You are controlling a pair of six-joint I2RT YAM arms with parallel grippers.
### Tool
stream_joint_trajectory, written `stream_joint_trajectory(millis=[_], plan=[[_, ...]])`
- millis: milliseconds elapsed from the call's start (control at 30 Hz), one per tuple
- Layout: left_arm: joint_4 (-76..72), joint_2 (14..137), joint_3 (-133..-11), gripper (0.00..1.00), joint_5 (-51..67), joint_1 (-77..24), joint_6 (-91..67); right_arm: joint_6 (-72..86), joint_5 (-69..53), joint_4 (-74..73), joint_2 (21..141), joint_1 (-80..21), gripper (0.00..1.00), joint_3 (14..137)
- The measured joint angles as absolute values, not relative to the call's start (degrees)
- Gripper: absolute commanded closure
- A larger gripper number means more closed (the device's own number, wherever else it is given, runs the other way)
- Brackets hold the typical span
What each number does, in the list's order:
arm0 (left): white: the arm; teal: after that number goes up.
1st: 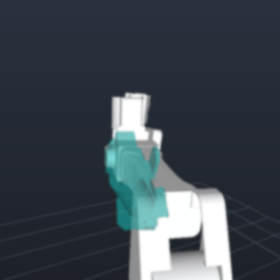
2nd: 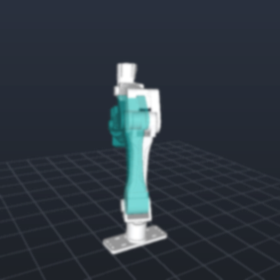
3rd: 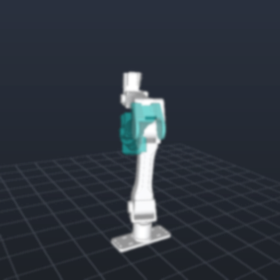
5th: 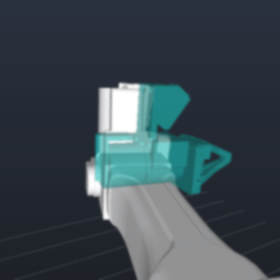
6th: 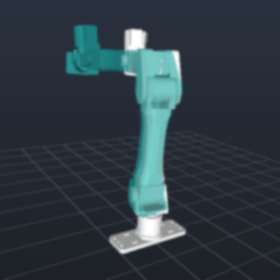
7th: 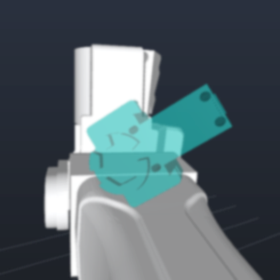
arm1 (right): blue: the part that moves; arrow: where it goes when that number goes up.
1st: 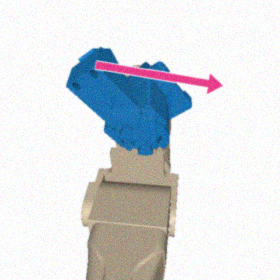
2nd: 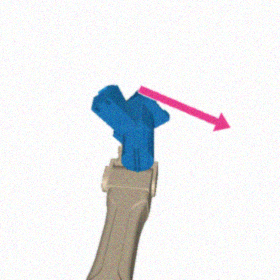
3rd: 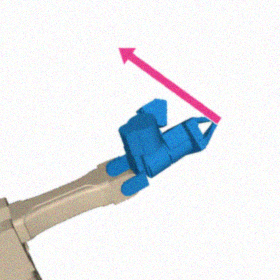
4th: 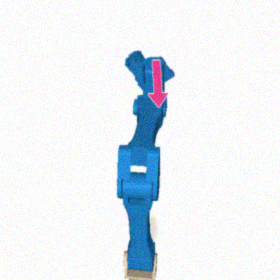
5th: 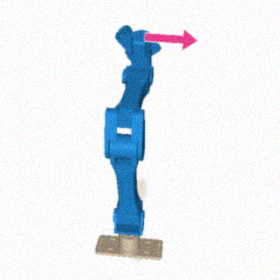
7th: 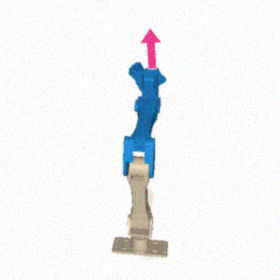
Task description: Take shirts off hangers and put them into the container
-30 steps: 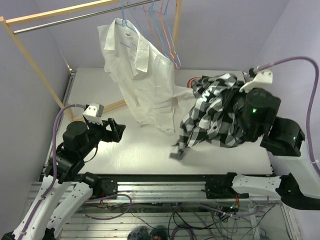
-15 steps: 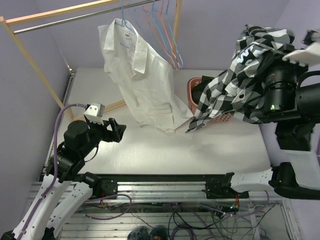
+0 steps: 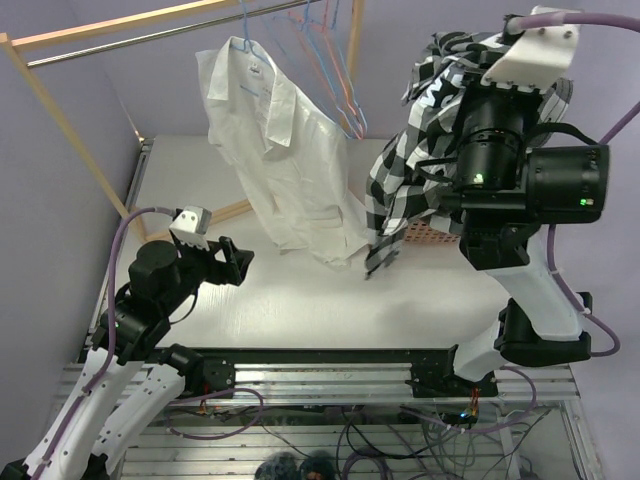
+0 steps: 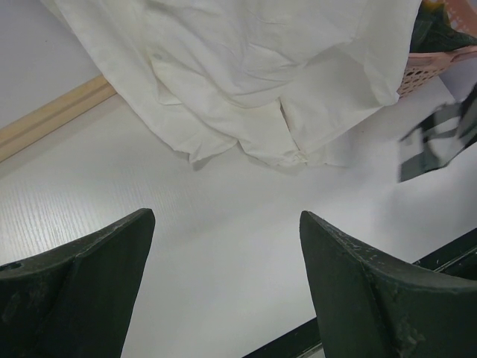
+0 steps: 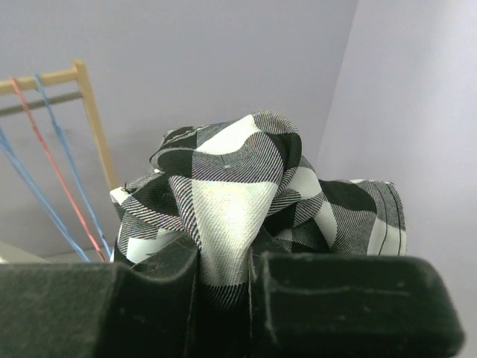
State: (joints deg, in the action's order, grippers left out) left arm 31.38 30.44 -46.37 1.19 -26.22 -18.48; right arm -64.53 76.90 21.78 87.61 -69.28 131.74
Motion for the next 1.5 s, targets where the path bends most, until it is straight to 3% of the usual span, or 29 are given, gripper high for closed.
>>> stream_joint_trajectory(millis=[233,433,500,600,700,933,1233,1500], plan=[[31.4,29.67,-46.37,0.09,1.1,-27.68,-18.52,-57.14,80.38,13.54,83.09,-65.93,0.94,117.4],[31.42,28.99,-46.37,0.1,0.86,-28.88,-18.74,-48.36,86.19,10.39,74.26,-68.05,0.96,87.18],[31.46,28.99,-46.37,0.1,0.64,-29.12,-18.76,-52.31,87.39,17.69,71.9,-70.63,0.97,75.35],[31.59,29.06,-46.37,0.1,0.49,-29.15,-18.9,-68.62,88.77,44.95,71.83,-75.29,0.97,58.85],[31.62,29.45,-46.37,0.1,0.27,-29.17,-18.92,-83.07,89.58,67.44,74.19,-79.79,0.97,50.17],[31.66,29.63,-46.37,0.1,0.01,-29.41,-18.94,-89.01,89.78,85.47,75.13,-88.31,0.97,43.0],[31.66,29.63,-46.37,0.1,-0.03,-29.47,-18.94,-89.47,89.78,87.37,75.72,-89.43,0.96,37.98],[31.66,29.78,-46.35,0.1,-0.03,-29.52,-18.94,-90.91,89.78,87.46,83.46,-94.43,1.0,35.59]])
